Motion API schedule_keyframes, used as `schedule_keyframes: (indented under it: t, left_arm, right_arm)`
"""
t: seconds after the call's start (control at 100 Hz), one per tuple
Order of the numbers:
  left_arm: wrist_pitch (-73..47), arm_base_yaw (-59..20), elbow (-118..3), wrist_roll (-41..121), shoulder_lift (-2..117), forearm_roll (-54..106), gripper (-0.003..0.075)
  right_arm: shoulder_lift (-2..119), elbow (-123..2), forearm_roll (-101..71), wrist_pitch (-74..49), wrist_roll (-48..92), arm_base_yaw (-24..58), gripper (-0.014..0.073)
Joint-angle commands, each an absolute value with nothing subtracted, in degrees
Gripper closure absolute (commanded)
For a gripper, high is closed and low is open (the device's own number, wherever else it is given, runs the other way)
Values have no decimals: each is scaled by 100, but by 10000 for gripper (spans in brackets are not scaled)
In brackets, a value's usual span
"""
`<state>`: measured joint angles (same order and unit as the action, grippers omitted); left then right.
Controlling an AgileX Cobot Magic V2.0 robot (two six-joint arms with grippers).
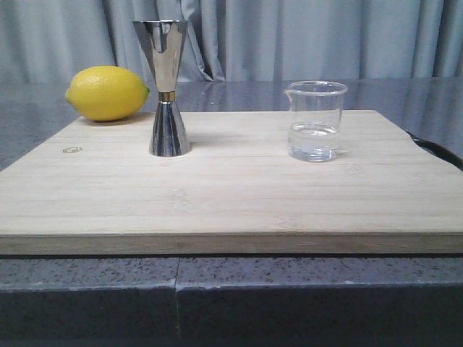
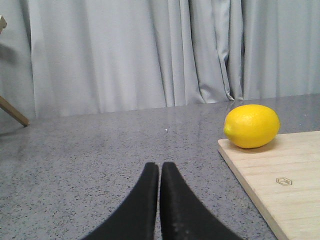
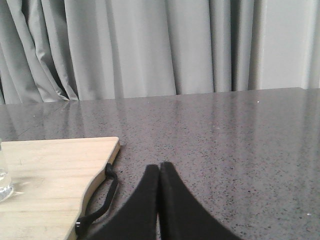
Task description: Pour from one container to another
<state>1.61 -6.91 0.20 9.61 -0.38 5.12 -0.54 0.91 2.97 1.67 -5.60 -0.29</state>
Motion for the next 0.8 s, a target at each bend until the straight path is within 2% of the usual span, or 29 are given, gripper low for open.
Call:
schedule_keyframes:
  t: [0.0, 0.79]
  left_arm:
    - [582, -685, 42, 957, -177, 568, 739]
    - [582, -685, 42, 957, -177, 568, 739]
  right_arm:
    - [-183, 250, 359, 598, -500, -52, 660]
    - [-183, 250, 359, 651, -500, -52, 660]
